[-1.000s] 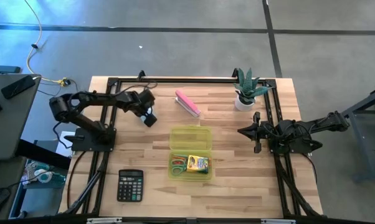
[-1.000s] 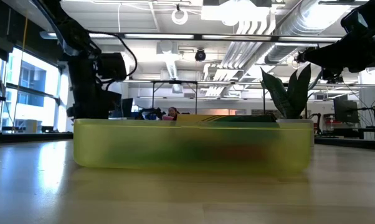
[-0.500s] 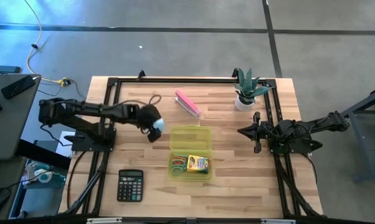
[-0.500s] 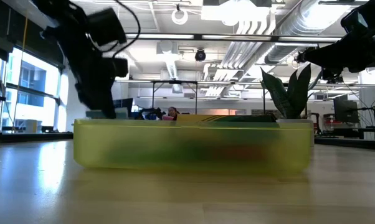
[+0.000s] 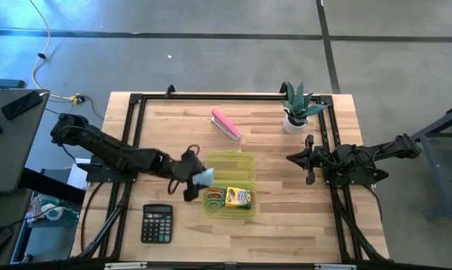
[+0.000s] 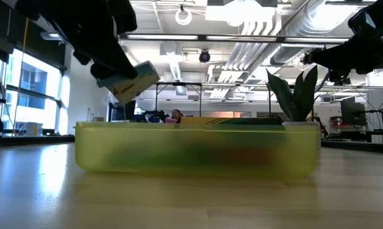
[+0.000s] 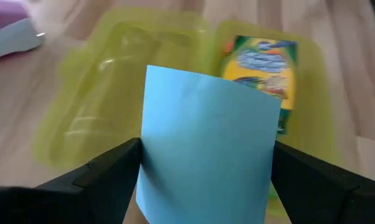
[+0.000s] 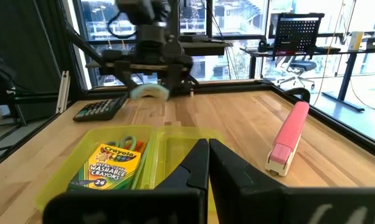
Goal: Pack school essentials
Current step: Put the blue sticky notes into the yellow supply box
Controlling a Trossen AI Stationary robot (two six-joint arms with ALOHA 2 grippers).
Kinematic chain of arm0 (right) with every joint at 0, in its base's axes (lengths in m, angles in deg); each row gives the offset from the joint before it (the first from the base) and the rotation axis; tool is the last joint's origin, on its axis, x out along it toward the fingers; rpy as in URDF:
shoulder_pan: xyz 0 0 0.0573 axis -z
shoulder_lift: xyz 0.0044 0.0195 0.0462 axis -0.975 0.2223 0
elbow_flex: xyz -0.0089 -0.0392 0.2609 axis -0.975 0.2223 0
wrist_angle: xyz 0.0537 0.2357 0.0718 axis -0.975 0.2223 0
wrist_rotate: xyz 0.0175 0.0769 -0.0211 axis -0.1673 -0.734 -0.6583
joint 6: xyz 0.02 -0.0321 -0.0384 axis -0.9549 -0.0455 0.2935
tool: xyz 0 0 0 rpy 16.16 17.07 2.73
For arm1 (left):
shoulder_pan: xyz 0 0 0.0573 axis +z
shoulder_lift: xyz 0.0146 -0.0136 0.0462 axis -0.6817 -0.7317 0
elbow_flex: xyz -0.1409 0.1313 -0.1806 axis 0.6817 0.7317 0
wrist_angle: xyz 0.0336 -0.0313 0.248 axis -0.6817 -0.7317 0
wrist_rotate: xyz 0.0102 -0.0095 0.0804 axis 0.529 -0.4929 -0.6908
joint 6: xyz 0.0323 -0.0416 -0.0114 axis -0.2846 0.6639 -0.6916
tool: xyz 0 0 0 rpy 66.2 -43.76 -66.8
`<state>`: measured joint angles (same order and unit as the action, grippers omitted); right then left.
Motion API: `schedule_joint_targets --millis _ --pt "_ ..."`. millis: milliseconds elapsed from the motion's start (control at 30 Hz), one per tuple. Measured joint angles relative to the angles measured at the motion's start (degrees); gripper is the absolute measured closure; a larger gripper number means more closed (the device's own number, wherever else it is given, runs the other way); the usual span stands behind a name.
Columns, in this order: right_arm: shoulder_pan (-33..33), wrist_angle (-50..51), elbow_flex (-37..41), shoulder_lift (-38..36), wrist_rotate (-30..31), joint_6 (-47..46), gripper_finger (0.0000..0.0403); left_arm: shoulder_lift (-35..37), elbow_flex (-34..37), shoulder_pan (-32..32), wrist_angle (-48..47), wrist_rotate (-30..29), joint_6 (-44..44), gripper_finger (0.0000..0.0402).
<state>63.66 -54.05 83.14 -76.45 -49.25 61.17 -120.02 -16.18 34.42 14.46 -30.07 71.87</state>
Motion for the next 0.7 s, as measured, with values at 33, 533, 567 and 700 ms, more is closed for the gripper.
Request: schedule_joint_targets --millis 33,533,567,700 --pt "0.0 0.0 0.0 0.0 0.0 0.0 0.0402 -0.9 -0.8 -1.3 0.4 -0.7 0.5 0.0078" --pt "0.0 0.0 0.0 0.1 0.0 0.0 0.0402 -19.7 -14.1 -8.4 1.4 -4.5 2.6 0.0078" --pt "0.0 0.0 0.0 0.1 0.0 0.0 0.0402 -20.2 -14.2 -8.4 1.1 -4.5 3.7 0.0078" --pt "0.0 0.0 0.0 0.1 0.0 0.0 0.0402 -21.4 -14.3 -8.4 -1.2 -4.6 6.7 0.0077"
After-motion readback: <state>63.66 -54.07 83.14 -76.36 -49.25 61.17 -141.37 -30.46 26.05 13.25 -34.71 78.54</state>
